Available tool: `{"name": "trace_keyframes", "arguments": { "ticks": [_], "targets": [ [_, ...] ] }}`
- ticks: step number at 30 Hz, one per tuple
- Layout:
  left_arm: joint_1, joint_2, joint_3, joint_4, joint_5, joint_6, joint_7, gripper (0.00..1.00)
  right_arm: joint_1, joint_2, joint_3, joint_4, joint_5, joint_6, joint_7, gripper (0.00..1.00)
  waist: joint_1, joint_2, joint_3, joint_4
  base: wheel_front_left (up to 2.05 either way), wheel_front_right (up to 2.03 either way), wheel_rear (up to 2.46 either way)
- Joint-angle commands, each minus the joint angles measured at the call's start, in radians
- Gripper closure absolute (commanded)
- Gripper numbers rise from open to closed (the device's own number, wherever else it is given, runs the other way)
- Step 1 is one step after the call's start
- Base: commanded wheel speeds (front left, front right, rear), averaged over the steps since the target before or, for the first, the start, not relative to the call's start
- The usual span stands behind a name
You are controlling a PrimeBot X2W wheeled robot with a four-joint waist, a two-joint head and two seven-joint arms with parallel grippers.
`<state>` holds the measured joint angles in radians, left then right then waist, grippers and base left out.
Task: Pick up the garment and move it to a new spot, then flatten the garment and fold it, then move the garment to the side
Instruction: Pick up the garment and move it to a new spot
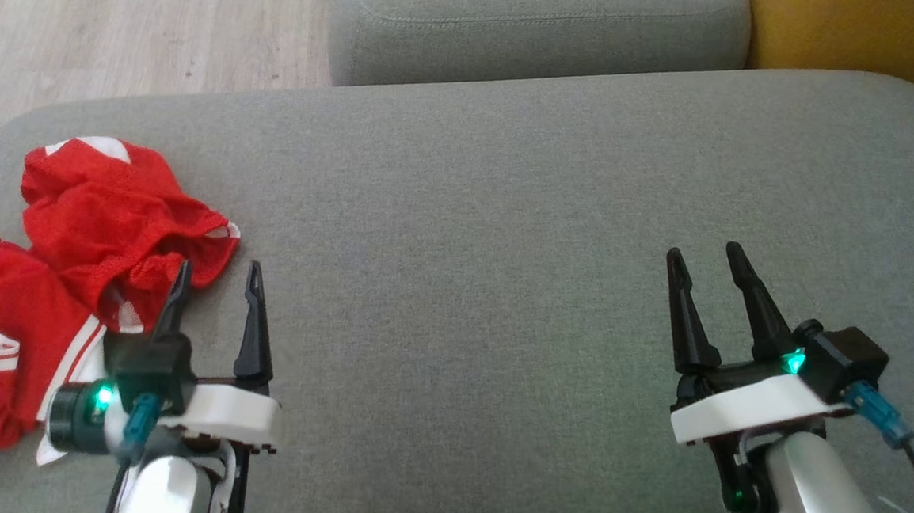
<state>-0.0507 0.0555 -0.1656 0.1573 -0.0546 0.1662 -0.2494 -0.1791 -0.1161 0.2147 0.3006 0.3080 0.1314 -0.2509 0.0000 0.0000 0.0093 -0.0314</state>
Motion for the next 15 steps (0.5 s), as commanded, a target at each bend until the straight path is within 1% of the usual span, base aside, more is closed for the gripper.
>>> {"name": "trace_keyframes", "arguments": {
  "ticks": [1, 4, 7, 11, 15],
  "targets": [
    [-0.06, 0.004, 0.043, -0.031, 0.0, -0.004, -0.012, 0.0, -0.042, -0.003, 0.02, -0.028, 0.005, -0.001, -0.011, 0.0, 0.0, 0.0, 0.0, 0.003, 0.0, 0.0, 0.0],
    [-0.06, 0.003, 0.047, -0.034, 0.0, -0.002, -0.012, 0.0, -0.04, -0.004, 0.022, -0.03, 0.005, -0.001, -0.011, 0.0, 0.0, 0.0, -0.001, 0.011, 0.0, 0.0, 0.0],
    [-0.058, 0.001, 0.053, -0.033, -0.005, 0.001, -0.012, 0.0, -0.034, -0.006, 0.031, -0.033, 0.008, -0.001, -0.011, 0.0, 0.0, 0.0, -0.003, 0.035, 0.0, 0.0, 0.0],
    [-0.053, -0.001, 0.061, -0.031, -0.015, 0.003, -0.012, 0.0, -0.028, -0.007, 0.046, -0.038, 0.015, -0.001, -0.011, 0.0, 0.0, 0.0, -0.005, 0.09, 0.0, 0.0, 0.0],
    [-0.049, -0.002, 0.076, -0.026, -0.026, 0.001, -0.012, 0.0, -0.023, -0.004, 0.058, -0.042, 0.024, -0.001, -0.011, 0.0, 0.0, 0.0, -0.004, 0.16, 0.0, 0.0, 0.0]
  ]
}}
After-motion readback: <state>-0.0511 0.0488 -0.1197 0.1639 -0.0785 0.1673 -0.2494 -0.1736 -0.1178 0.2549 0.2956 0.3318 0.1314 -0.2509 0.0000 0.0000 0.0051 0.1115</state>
